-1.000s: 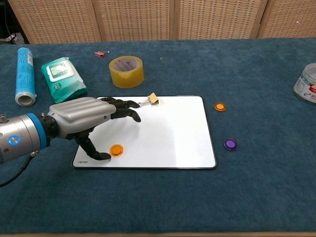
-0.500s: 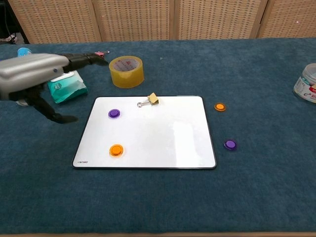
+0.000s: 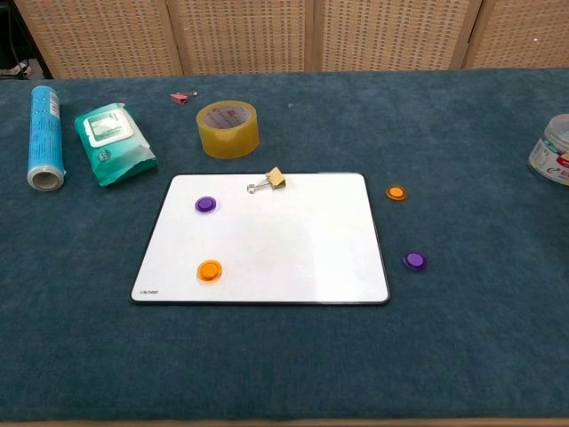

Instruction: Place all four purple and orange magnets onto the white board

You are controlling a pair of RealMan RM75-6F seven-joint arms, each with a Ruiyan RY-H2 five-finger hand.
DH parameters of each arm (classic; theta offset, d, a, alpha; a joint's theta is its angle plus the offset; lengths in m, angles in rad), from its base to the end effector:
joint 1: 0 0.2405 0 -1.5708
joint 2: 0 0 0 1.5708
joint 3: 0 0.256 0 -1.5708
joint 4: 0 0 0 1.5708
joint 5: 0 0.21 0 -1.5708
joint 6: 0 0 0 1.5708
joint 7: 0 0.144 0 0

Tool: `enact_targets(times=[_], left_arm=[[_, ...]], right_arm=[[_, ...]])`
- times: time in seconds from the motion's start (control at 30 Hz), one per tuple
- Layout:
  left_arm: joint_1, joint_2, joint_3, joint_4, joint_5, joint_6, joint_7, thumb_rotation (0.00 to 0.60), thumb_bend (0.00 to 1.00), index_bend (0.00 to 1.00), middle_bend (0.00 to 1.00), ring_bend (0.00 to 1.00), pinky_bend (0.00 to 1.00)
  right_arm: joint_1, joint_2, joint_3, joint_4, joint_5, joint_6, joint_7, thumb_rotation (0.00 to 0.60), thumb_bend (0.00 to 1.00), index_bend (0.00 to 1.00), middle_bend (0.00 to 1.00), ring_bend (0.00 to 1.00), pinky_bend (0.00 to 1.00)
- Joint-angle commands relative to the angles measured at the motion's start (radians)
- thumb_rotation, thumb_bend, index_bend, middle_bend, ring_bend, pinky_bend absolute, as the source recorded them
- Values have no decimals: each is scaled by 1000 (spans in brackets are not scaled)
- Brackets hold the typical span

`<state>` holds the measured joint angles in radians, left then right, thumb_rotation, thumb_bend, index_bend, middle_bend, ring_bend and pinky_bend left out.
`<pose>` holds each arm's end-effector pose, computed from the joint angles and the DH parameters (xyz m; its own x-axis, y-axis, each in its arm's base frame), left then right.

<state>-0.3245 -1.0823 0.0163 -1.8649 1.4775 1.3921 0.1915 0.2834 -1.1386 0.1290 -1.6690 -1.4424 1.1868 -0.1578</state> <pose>-0.2269 0.2212 0.1300 0.4027 0.0833 0.9116 0.8962 -0.2387 -0.3740 -0.2678 -0.2502 0.1214 0.4777 -0.1371 0.8678 -0.8737 -0.1777 0.4529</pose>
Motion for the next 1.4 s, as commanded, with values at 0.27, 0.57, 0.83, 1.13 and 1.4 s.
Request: enact_targets(times=[0.27,0.57,0.83,1.13,1.4], left_arm=[[55,64,9,-12,13,32,-88,600,196,0,0,0,0],[54,77,-19,0,-19,2,-134,600,196,0,0,0,0],[56,78,-32,5,-25,-12,-143,600,195,0,0,0,0],[65,81,-42,5,-27,-14,-149,600,196,0,0,0,0],[69,85,-47,4,-22,-18,-156,600,195,0,0,0,0]], right_arm=[[288,-180,123,74,242,-289,-185,600,157,231,0,0,0],[427,-305,149,184,435,-399,-244,600,158,279,0,0,0],[508,-387,131,281,539,-452,-270,600,195,311,0,0,0],[553,-434,111,371,620,-473,-266,600,240,374,0,0,0],[569,-454,92,397,632,-471,-252,600,241,388,0,0,0]])
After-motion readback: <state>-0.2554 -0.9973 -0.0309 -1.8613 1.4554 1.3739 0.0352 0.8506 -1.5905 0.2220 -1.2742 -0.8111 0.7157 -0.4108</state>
